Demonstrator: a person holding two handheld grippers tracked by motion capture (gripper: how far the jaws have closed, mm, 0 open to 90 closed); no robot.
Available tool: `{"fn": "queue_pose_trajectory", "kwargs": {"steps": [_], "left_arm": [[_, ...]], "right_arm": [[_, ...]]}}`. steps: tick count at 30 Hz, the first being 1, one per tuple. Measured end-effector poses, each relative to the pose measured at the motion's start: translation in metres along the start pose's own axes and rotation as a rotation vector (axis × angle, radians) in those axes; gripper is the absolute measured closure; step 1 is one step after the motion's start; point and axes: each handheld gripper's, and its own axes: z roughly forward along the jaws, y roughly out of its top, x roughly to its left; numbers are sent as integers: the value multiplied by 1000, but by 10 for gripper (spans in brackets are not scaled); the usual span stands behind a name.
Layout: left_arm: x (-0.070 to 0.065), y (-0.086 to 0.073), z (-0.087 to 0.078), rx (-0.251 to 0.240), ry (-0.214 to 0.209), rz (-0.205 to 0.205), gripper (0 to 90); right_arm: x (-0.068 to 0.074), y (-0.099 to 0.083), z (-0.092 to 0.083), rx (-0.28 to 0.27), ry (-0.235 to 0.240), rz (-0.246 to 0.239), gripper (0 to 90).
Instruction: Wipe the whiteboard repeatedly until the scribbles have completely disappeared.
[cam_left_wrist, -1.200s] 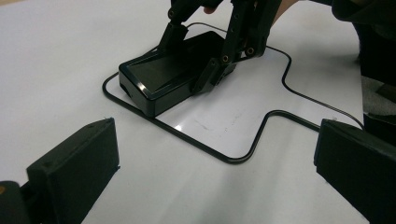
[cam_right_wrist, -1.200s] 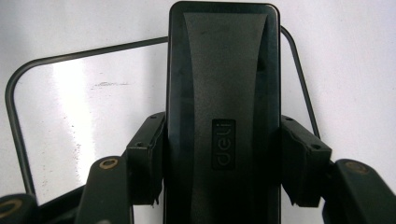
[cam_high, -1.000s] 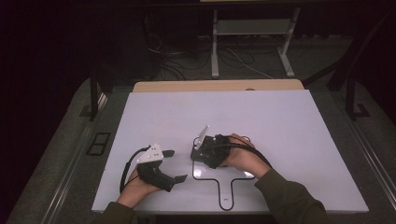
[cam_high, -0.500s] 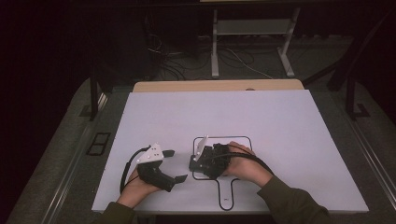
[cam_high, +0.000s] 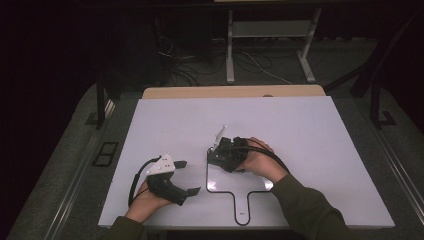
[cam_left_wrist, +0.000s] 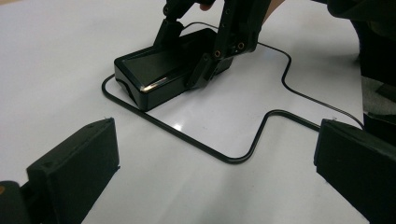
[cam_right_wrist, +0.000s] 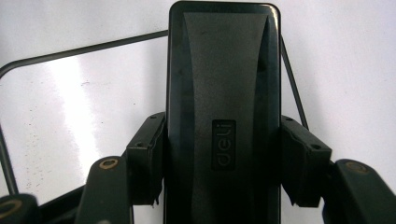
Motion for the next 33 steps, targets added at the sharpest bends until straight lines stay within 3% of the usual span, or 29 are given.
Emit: {"fn": "queue_pose_trajectory", "kwargs": {"steps": [16, 18, 23, 33], "left_arm": [[-1, 0, 0, 1, 1, 1, 0], [-1, 1, 0, 2, 2, 2, 0], [-1, 0, 0, 4, 0, 4, 0], [0, 0, 0, 1, 0, 3, 0]], "right_arm": [[59, 11, -10, 6, 65, -155, 388], [55, 12, -9, 5, 71, -151, 388], [32, 12, -3, 3, 26, -95, 388], [-25, 4, 6, 29, -16, 71, 388]]}}
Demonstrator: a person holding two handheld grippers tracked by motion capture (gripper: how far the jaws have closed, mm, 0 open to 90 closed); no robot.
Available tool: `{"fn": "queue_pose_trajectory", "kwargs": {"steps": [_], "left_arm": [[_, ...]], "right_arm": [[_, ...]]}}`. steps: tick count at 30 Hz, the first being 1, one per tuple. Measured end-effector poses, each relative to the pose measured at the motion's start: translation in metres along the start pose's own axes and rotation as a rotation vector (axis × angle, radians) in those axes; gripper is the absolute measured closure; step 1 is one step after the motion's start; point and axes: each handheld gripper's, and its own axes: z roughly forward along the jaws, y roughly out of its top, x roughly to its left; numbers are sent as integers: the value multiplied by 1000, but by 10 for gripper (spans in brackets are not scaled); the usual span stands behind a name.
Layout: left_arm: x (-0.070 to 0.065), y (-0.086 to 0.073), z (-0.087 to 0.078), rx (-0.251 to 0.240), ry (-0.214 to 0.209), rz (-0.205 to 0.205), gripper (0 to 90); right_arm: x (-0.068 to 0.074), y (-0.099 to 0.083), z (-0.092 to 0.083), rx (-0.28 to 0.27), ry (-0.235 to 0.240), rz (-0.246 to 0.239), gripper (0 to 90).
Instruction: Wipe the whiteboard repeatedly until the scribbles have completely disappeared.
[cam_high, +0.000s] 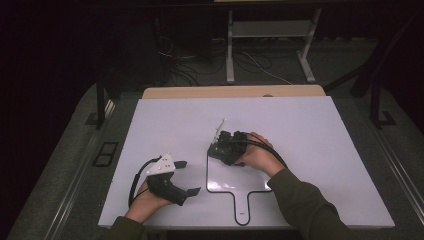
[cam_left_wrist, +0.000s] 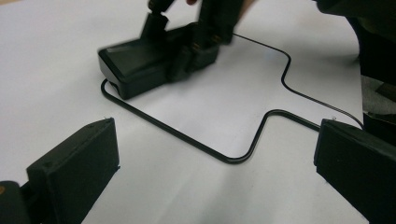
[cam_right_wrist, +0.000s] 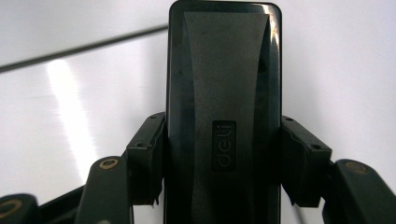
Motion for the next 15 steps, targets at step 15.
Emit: {"fn": "queue_pose_trajectory", "kwargs": {"steps": [15], "left_arm": [[0, 0, 0, -1, -1, 0, 0]], "right_arm": [[-2, 14, 5, 11, -1, -21, 388]]}}
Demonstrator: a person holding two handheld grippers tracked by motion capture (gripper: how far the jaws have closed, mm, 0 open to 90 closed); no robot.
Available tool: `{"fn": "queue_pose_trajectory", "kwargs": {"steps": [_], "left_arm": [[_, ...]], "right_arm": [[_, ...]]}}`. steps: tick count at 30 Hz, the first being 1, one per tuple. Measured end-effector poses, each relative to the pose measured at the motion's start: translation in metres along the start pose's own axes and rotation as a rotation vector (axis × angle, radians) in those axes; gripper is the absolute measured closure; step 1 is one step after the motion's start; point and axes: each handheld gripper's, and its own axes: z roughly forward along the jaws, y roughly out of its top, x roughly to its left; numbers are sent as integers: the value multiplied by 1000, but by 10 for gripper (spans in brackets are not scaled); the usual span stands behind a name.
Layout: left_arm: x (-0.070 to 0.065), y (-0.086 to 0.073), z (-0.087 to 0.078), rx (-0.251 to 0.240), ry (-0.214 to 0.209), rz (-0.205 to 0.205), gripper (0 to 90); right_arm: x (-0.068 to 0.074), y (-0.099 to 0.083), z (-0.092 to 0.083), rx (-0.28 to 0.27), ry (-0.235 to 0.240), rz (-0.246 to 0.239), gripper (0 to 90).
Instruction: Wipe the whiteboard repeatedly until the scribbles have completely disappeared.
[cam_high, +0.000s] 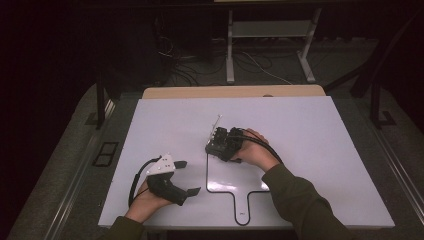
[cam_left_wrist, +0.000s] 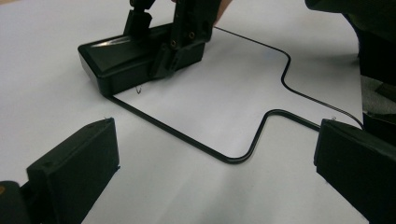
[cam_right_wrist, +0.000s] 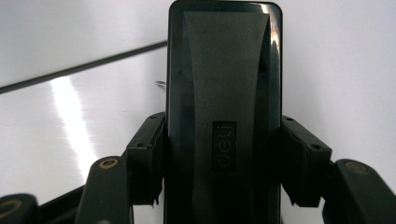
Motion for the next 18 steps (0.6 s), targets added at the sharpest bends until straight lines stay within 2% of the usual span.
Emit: {"fn": "queue_pose_trajectory", "kwargs": {"steps": [5, 7, 8, 14, 18], "left_arm": [[0, 0, 0, 2, -1, 2, 0], [-1, 0, -1, 3, -1, 0, 0], [-1, 0, -1, 3, 0, 5, 0], [0, 0, -1, 0, 0, 2, 0], [0, 0, 0, 3, -1, 4, 0]], "right_arm": [[11, 3, -2, 9, 12, -46, 388], [9, 2, -2, 12, 24, -19, 388], [5, 1, -1, 7, 14, -24, 388], [-15, -11, -1, 20, -15, 40, 388], [-22, -16, -1, 25, -14, 70, 388]]}}
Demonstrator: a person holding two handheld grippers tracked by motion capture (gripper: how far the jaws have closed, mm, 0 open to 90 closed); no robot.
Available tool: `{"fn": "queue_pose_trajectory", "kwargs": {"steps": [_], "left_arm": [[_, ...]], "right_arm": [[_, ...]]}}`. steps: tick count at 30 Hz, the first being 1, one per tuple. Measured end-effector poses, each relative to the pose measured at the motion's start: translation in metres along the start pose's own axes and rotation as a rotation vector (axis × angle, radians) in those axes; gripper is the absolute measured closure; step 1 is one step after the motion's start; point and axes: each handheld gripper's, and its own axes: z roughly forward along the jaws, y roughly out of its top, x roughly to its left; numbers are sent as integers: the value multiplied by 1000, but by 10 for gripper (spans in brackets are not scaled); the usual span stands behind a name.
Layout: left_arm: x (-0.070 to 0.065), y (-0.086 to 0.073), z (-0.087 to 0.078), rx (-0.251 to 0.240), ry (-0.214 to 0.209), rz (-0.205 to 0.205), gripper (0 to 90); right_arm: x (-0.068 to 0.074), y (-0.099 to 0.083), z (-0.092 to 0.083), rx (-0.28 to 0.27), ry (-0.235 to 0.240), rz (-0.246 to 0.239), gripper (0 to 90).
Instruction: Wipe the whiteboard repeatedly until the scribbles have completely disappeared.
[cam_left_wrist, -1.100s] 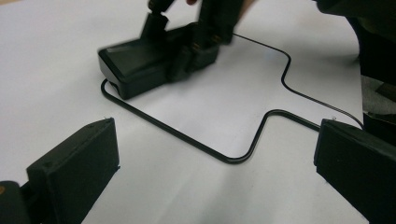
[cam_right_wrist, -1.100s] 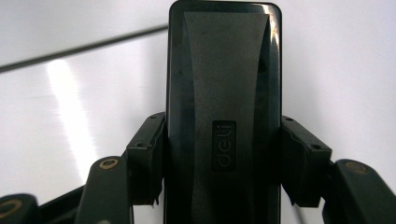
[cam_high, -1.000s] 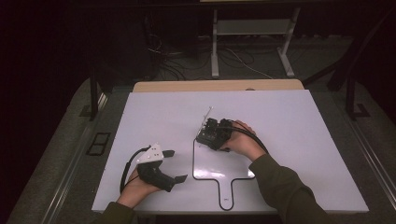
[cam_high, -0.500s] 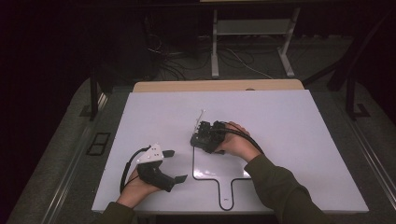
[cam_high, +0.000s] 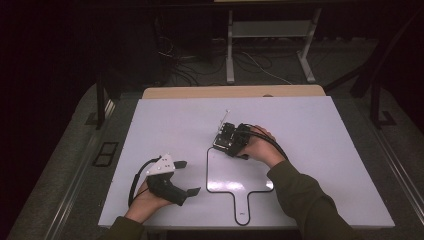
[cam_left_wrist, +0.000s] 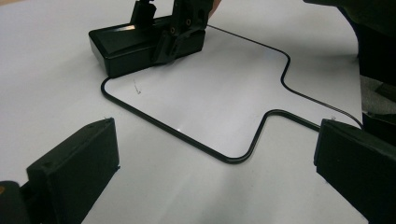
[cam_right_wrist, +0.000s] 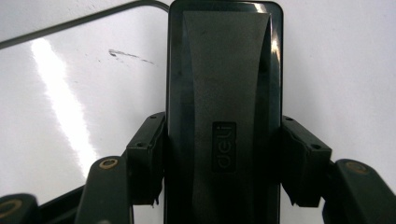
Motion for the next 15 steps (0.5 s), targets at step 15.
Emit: {"fn": "queue_pose_trajectory", "kwargs": {"steps": [15], "left_arm": [[-1, 0, 0, -2, 1, -1, 0]], "right_arm": [[34, 15, -4, 11, 21, -113, 388]]}}
